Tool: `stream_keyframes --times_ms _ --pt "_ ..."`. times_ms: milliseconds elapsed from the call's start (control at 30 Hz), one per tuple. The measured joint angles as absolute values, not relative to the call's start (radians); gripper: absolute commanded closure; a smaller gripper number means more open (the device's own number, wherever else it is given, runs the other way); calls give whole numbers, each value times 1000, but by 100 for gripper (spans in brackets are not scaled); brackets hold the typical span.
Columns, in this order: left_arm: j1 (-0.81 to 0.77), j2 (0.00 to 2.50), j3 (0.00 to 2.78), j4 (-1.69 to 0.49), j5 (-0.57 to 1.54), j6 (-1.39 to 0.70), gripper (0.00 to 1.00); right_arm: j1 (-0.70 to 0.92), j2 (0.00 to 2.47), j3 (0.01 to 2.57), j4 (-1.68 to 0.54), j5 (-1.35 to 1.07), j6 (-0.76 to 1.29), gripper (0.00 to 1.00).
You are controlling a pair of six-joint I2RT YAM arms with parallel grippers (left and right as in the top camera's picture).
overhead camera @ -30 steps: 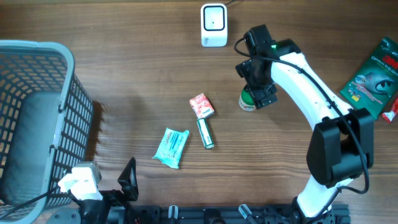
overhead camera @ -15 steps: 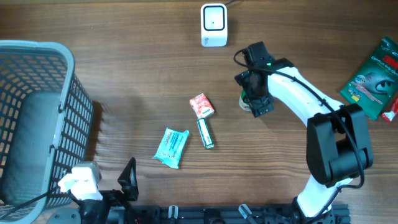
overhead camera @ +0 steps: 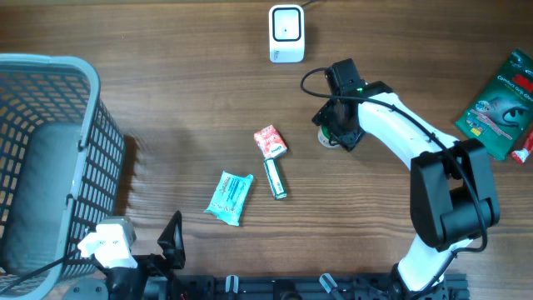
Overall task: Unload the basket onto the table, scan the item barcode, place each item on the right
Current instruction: 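Lift the green bottle and carry it to the scanner window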
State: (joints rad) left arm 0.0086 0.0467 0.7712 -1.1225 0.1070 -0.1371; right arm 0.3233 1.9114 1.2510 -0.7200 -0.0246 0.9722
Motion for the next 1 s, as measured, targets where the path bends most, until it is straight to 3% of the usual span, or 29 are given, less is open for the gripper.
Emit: stream_keyframes --times_ms 133,333,667,1000 --pt "9 47 771 -1122 107 -137 0 313 1912 1257 -727 -157 719 34" --pt "9 47 771 -1122 107 -137 0 313 1912 1259 -838 -577 420 30" --pt "9 47 771 -1122 107 -137 0 314 1912 1261 -1114 -995 285 35" --pt "9 47 771 -1122 107 -137 0 337 1912 1265 -1392 -1056 102 37"
